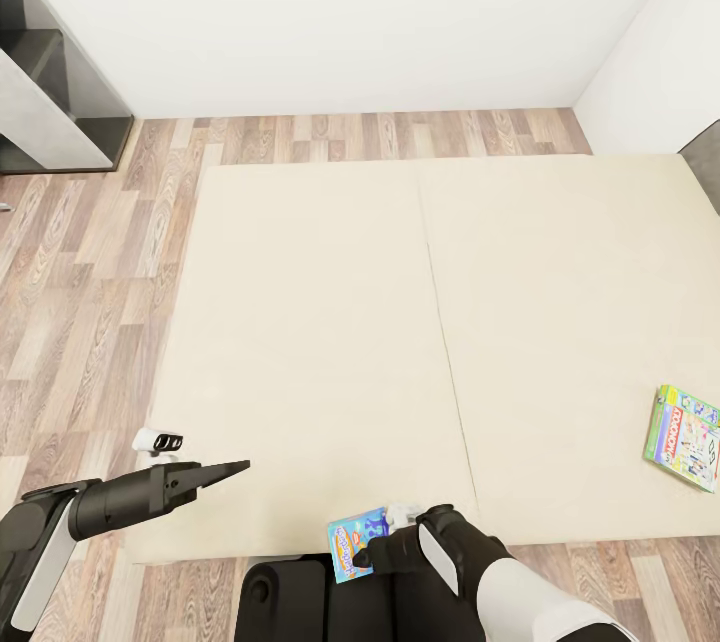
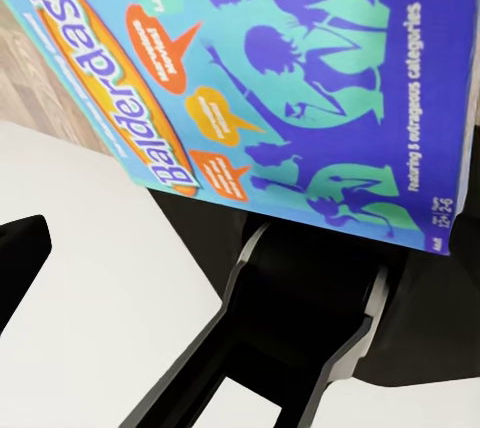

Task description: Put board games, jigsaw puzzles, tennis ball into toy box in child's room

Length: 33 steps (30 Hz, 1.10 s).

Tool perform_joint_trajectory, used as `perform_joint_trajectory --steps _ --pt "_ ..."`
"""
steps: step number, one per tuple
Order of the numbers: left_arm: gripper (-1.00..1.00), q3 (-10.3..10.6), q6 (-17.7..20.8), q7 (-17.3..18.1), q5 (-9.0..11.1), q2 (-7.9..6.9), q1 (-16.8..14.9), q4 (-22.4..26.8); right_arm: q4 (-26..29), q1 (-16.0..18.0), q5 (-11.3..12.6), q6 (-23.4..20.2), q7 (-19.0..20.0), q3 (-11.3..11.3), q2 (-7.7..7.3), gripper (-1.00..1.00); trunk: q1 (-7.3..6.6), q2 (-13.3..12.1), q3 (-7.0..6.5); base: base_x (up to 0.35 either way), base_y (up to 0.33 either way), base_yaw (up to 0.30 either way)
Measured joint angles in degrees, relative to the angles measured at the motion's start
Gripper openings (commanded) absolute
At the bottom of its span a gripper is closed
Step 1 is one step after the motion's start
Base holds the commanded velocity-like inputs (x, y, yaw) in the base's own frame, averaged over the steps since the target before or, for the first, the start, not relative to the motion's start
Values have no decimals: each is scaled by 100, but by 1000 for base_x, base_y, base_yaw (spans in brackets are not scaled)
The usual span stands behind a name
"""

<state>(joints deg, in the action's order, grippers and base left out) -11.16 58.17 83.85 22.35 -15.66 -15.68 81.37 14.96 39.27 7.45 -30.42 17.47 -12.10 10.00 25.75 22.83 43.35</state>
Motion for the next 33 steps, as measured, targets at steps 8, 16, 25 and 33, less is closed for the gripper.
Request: perform_joint_trajectory --steps 8,16,25,33 --pt "100 0 0 1 0 2 -1 0 -1 -2 -13 42 7 -9 0 100 0 0 0 0 0 0" --pt "100 0 0 0 0 2 -3 0 -25 0 -12 259 2 14 -1 100 0 0 0 0 0 0" --pt "100 4 1 -2 -1 3 -1 -1 -24 -1 -13 388 10 -6 0 100 0 0 0 0 0 0" --pt "100 5 -2 -2 -1 4 0 -1 -40 -1 -16 393 9 -6 0 100 0 0 0 0 0 0"
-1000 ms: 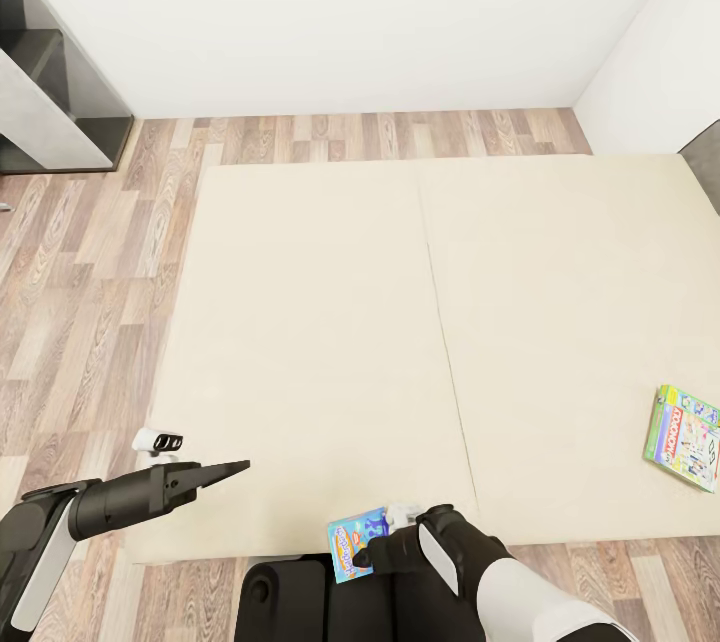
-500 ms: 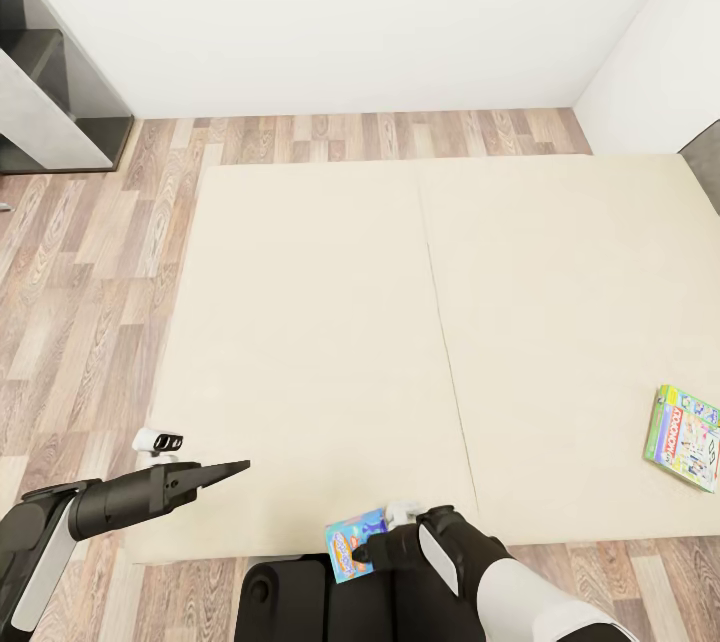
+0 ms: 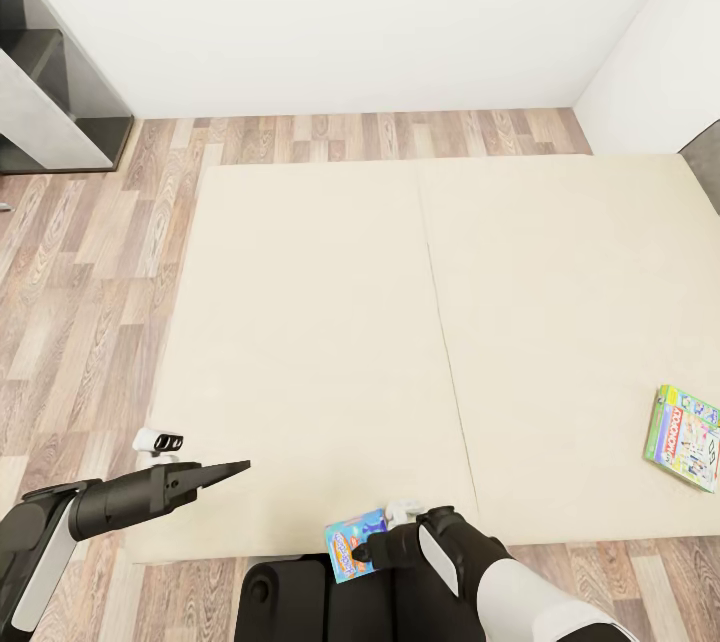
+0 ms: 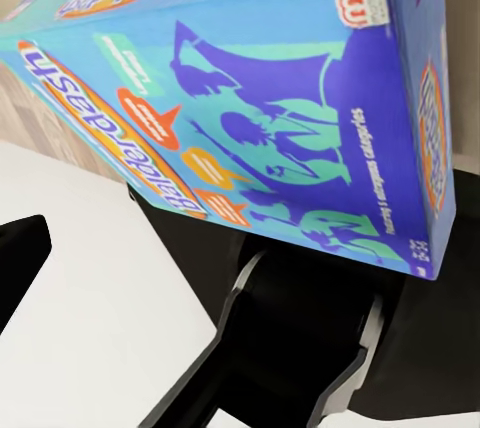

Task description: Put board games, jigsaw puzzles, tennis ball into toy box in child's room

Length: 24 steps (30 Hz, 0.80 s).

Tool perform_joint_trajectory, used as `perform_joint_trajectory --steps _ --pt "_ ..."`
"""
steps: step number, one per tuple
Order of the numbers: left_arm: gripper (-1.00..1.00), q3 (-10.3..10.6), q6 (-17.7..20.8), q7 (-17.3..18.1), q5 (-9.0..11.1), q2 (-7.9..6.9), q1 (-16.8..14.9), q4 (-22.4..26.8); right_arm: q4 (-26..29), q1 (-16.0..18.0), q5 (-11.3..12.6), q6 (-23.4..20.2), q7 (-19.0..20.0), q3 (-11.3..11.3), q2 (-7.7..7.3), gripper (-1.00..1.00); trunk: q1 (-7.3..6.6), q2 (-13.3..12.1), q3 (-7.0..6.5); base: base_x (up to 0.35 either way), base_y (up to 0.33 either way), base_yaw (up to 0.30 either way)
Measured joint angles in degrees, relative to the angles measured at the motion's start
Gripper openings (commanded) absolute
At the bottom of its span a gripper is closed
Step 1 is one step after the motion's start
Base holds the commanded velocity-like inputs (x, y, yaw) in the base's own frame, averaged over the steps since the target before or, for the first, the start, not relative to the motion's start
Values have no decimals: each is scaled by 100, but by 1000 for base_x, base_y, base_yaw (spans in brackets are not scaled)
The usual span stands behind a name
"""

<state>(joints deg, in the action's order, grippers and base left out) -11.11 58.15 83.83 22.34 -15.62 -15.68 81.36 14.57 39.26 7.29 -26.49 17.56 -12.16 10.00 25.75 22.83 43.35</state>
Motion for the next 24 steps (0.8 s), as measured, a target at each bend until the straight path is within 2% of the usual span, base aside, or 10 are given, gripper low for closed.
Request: perform_joint_trajectory --steps 24 --pt "100 4 4 -2 0 0 -1 0 -2 0 3 0 6 -8 0 100 0 0 0 0 0 0"
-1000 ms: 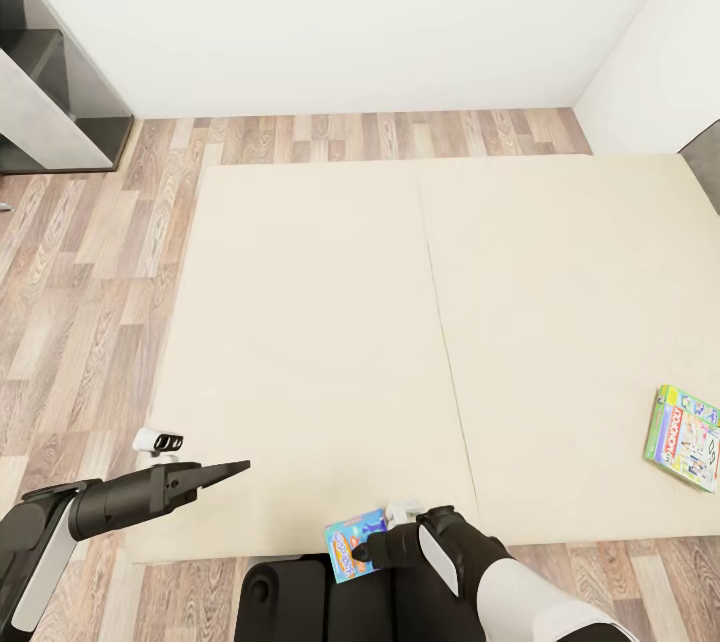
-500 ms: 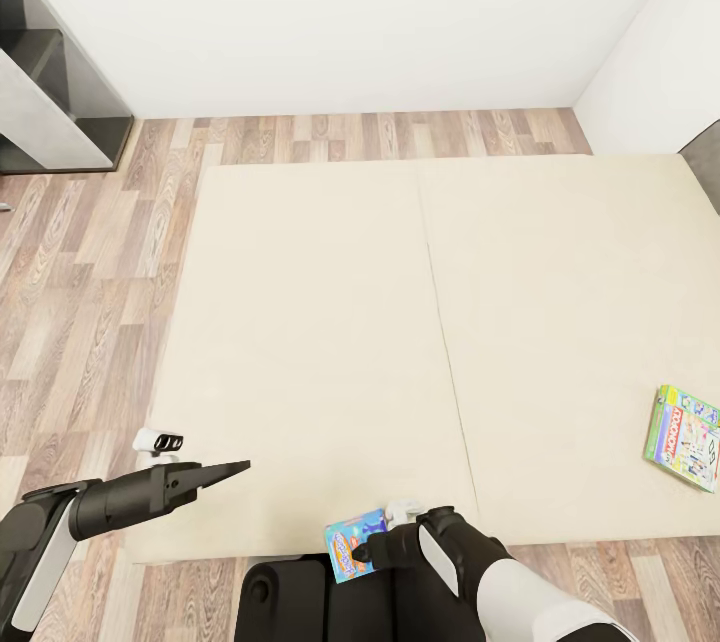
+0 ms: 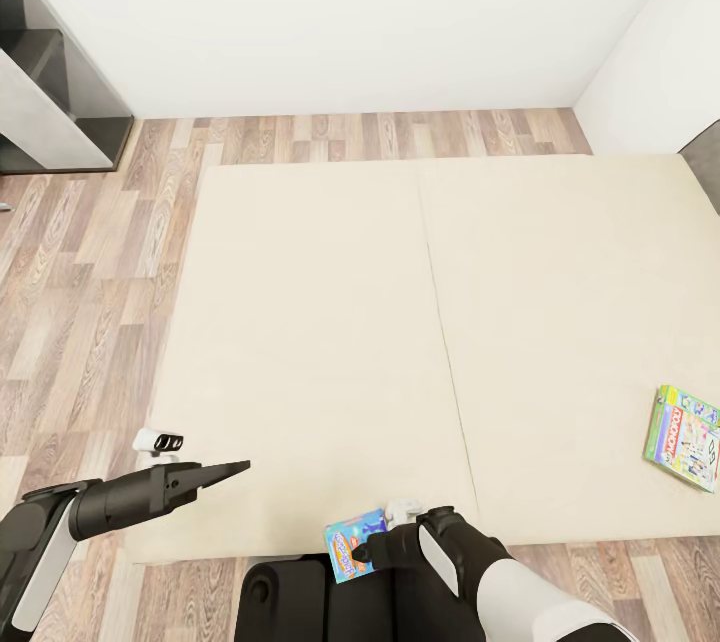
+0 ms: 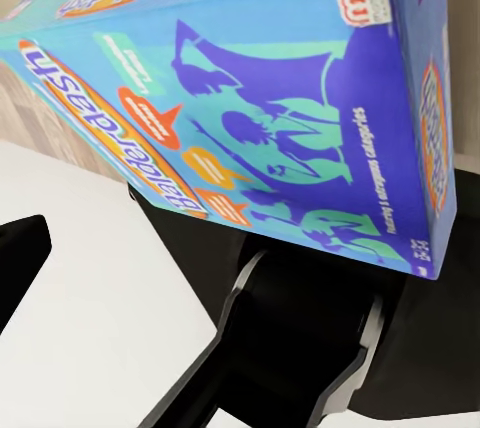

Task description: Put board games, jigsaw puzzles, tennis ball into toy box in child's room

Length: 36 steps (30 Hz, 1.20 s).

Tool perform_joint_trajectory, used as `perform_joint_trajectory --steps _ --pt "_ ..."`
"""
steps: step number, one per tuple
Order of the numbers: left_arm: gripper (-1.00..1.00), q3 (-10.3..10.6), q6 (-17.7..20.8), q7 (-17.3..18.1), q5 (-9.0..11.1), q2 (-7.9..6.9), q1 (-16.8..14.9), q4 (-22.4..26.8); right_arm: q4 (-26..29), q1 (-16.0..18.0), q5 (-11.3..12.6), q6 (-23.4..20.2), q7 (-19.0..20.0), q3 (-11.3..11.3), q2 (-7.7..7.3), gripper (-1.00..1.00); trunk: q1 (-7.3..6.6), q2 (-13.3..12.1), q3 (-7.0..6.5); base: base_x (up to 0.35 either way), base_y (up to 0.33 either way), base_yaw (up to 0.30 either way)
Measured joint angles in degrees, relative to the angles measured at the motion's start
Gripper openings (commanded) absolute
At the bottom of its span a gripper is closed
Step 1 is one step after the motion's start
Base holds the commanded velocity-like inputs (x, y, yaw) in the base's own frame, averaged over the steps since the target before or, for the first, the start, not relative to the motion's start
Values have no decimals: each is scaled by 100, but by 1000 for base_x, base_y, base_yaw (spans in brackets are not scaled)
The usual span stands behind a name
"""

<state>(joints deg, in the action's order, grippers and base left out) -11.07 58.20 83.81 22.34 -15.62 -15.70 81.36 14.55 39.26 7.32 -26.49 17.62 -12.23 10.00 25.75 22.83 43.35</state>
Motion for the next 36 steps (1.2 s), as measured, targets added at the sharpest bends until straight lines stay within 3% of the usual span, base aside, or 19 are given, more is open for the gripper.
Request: perform_joint_trajectory --steps 36 --pt "100 6 0 -2 1 6 3 1 -12 1 -17 -61 -4 19 0 100 0 0 0 0 12 0"
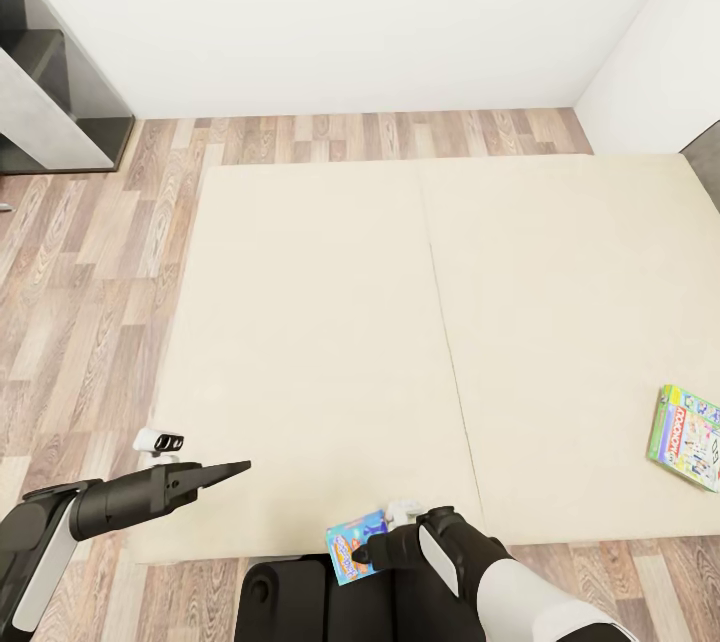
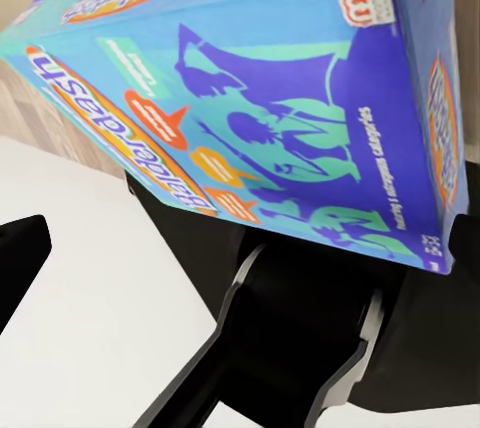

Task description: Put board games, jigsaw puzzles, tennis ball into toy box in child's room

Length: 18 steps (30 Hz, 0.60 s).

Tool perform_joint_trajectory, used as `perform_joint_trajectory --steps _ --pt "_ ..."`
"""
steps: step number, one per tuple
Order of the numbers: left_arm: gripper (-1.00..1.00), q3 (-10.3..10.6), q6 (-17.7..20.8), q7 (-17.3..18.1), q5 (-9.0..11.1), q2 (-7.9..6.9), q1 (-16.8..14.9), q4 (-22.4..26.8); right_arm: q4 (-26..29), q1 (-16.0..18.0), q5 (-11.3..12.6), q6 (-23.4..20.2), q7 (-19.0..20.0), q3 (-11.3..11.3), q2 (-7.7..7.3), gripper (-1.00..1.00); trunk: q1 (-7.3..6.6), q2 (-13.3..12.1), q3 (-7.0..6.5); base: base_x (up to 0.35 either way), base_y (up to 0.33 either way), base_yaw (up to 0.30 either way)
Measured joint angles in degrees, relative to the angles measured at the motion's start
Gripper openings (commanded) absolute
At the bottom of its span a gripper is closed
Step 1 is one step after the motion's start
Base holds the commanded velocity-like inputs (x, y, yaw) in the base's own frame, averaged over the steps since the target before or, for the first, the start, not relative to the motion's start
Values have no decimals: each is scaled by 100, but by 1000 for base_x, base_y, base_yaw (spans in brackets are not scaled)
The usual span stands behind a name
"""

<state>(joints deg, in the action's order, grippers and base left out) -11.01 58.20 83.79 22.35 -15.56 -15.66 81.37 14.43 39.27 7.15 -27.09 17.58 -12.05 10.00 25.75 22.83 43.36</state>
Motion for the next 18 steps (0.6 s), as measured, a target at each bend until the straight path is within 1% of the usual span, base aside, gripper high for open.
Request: perform_joint_trajectory --steps 18 --pt "100 2 0 0 -7 2 0 0 -1 0 -5 17 -5 0 -58 100 0 0 0 0 0 0"
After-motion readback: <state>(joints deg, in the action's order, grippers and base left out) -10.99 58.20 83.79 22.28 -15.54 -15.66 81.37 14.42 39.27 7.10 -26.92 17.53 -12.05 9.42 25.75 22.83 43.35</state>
